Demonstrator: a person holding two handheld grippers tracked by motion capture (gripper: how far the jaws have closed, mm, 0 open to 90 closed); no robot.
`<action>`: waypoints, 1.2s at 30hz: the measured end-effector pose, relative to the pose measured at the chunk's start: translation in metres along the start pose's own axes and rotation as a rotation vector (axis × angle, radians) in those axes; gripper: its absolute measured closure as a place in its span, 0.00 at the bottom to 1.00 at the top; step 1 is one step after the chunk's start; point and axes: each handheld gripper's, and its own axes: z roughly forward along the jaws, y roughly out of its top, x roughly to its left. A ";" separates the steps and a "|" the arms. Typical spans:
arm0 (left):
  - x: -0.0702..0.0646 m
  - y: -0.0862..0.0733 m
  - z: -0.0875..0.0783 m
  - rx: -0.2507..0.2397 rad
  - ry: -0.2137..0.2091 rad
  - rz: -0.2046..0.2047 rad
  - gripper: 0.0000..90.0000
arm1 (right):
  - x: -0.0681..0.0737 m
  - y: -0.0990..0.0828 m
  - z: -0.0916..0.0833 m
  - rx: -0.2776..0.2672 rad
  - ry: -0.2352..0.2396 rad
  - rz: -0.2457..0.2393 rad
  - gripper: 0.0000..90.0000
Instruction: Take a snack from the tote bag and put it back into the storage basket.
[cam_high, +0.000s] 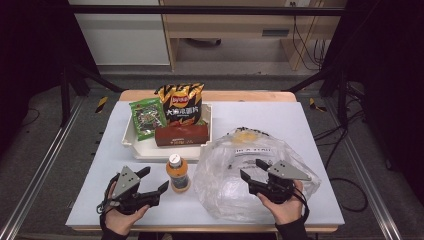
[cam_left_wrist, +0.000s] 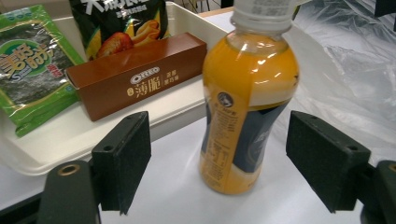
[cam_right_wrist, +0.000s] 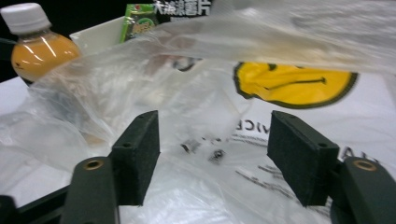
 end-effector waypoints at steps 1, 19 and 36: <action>-0.001 0.000 0.001 0.003 -0.002 0.003 0.24 | -0.002 -0.001 -0.002 0.000 -0.003 0.001 0.36; -0.019 0.013 0.039 0.024 0.008 0.011 0.24 | -0.029 -0.020 -0.028 0.028 -0.058 0.017 0.29; -0.022 0.020 0.053 0.012 0.022 -0.010 0.32 | -0.033 -0.022 -0.029 0.032 -0.062 0.023 0.29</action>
